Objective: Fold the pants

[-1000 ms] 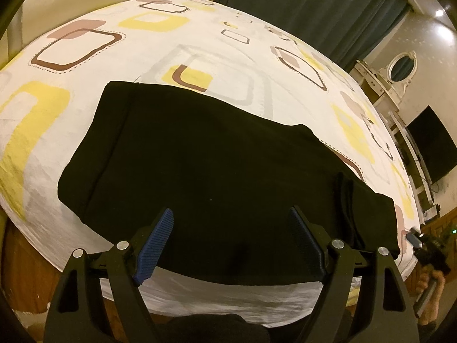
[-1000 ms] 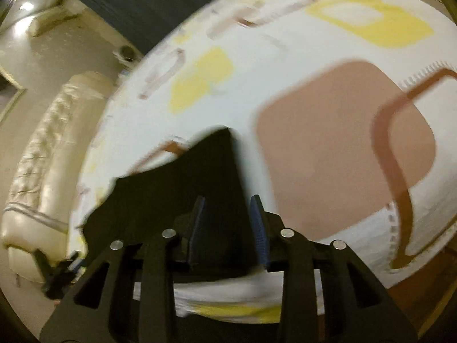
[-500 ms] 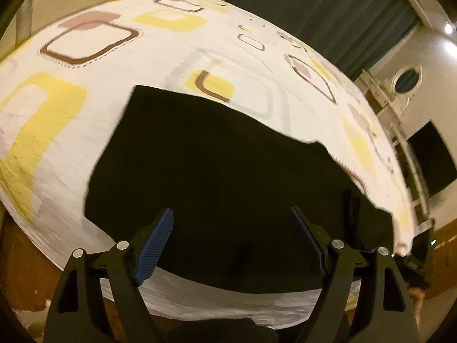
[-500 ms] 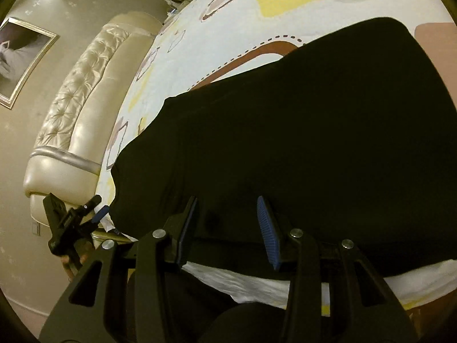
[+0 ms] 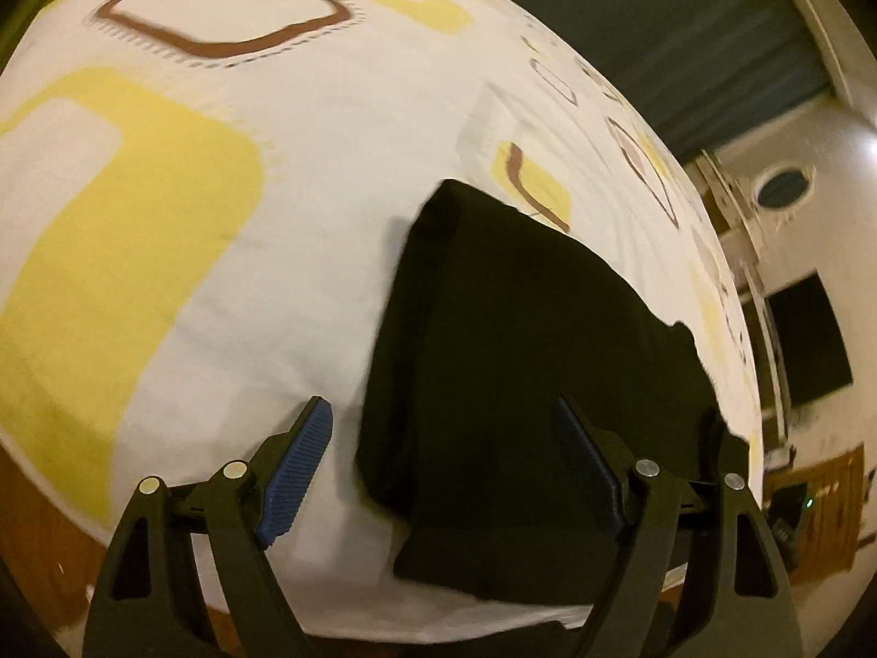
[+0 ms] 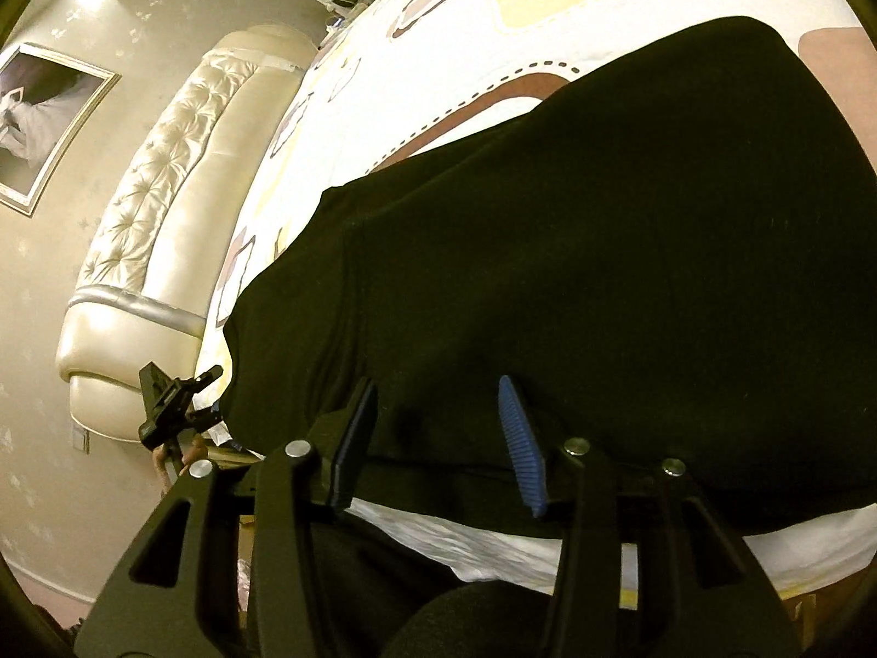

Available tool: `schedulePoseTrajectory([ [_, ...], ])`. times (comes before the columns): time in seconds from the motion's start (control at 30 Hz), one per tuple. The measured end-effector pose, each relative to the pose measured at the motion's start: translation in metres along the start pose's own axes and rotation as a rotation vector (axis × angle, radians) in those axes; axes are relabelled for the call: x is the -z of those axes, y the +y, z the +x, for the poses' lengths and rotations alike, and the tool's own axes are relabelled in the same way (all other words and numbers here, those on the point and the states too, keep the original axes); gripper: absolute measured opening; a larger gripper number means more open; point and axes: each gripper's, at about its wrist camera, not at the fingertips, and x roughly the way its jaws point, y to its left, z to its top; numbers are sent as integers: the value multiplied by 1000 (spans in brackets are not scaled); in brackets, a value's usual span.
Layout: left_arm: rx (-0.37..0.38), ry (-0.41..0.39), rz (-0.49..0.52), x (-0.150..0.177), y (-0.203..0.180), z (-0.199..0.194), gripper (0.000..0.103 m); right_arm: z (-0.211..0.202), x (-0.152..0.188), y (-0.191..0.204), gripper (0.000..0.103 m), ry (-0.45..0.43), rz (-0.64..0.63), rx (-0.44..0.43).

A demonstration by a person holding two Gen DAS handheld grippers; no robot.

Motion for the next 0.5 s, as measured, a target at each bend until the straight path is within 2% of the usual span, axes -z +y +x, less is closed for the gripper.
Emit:
schedulePoseTrajectory([
  [0.07, 34, 9, 20, -3, -5, 5, 78, 0, 0, 1, 50, -2, -4, -3],
  [0.1, 51, 21, 25, -4, -7, 10, 74, 1, 0, 2, 51, -4, -6, -3],
  [0.17, 37, 22, 39, -4, -11, 14, 69, 0, 1, 4, 57, -9, -14, -12],
  [0.2, 28, 21, 40, -3, -11, 16, 54, 0, 1, 4, 59, -9, -14, -12],
  [0.23, 30, 29, 29, -4, -9, 18, 34, 0, 1, 5, 64, -12, -20, -17],
  [0.3, 62, 49, -12, -5, -3, 20, 26, 1, 3, 10, 72, -17, -36, -28],
  [0.37, 60, 51, -19, -6, -3, 20, 20, 0, 4, 15, 81, -22, -60, -31],
  [0.5, 36, 29, 1, -8, -18, 6, 14, -3, 6, 21, 83, -43, -75, -36],
])
